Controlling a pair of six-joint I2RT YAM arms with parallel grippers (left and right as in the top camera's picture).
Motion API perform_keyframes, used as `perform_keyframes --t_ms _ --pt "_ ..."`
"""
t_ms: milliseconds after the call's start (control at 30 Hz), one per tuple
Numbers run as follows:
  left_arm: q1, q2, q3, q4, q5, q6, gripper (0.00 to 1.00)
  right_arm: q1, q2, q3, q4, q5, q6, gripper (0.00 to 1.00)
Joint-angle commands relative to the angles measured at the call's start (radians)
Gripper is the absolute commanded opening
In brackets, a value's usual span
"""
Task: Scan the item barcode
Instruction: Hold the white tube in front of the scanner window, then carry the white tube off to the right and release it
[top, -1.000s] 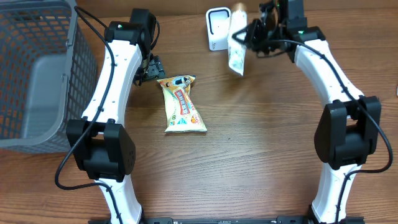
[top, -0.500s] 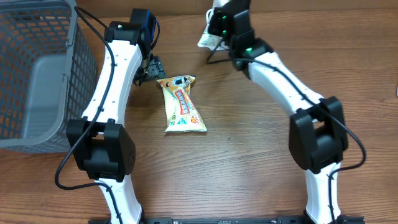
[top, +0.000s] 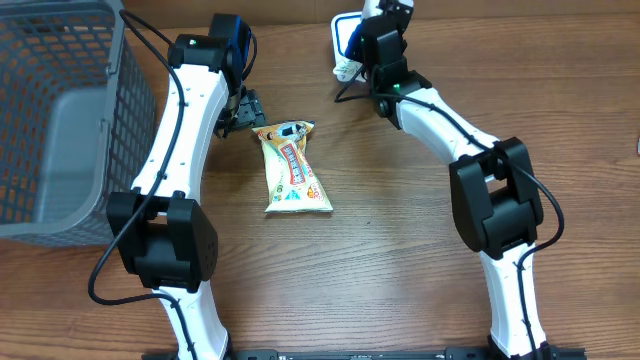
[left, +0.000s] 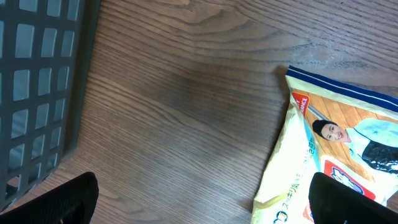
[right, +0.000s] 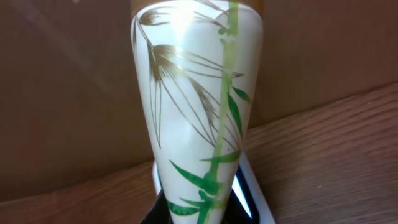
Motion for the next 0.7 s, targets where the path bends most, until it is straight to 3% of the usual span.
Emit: perform_keyframes --t_ms 0,300,667 --pt "-0.007 0.008 0.003 0.000 0.000 -0.014 1.00 -0.003 -0.036 0.028 0.021 0.021 -0.003 0.04" --pt "-0.007 0.008 0.003 0.000 0.000 -0.014 1.00 -0.061 -0.138 0.029 -0.052 0.021 -0.002 0.04" --pt "-0.007 0.008 0.003 0.000 0.000 -0.014 1.00 -0.456 -0.325 0.029 -0.545 0.020 0.054 0.04"
